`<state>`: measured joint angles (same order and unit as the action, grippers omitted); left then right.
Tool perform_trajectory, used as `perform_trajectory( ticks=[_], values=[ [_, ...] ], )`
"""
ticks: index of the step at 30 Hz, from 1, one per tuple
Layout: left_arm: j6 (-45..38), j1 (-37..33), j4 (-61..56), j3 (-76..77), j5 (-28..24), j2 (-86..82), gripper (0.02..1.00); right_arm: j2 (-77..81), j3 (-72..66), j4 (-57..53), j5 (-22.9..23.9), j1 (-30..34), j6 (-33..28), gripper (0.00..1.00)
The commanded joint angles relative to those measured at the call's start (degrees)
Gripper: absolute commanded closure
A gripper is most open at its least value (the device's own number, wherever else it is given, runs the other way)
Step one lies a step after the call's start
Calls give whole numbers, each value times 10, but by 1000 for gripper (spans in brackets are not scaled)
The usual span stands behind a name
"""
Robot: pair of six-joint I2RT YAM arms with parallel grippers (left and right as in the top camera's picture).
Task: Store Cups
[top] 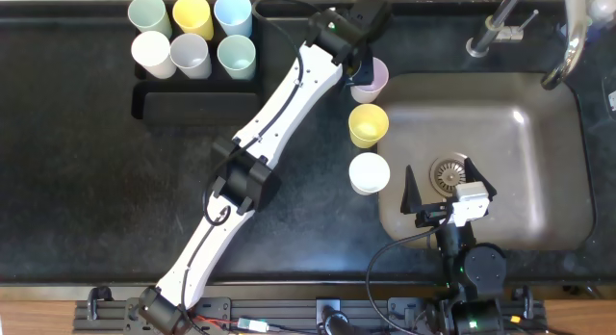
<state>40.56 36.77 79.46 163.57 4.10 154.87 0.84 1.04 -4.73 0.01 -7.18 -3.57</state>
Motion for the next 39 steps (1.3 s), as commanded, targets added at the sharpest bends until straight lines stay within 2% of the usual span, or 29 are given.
perform_trajectory(
  ticks=[1, 4, 8, 14, 20, 24, 28, 33, 39],
  values=[
    [0, 5, -1, 15, -2, 8, 634, -6, -8, 3, 0, 2, 3, 3],
    [-2, 5, -3, 15, -1, 5, 750, -6, -8, 3, 0, 2, 3, 3],
    [-31, 5, -14, 15, 1, -15, 985, -6, -8, 3, 0, 2, 3, 3],
    [-78, -1, 5, 14, 26, -82, 985, -6, -8, 3, 0, 2, 3, 3],
    [-78, -20, 56, 14, 123, -207, 985, -6, -8, 3, 0, 2, 3, 5],
    [-77, -59, 130, 13, 177, -303, 985, -6, -8, 3, 0, 2, 3, 3],
    [-74, -121, 174, -45, 209, -411, 985, -6, -8, 3, 0, 2, 3, 3],
    [-78, -223, 119, -241, 209, -561, 985, -6, -8, 3, 0, 2, 3, 3],
    [-124, -346, 4, -485, 145, -692, 985, -6, -8, 3, 0, 2, 3, 3]
  ],
)
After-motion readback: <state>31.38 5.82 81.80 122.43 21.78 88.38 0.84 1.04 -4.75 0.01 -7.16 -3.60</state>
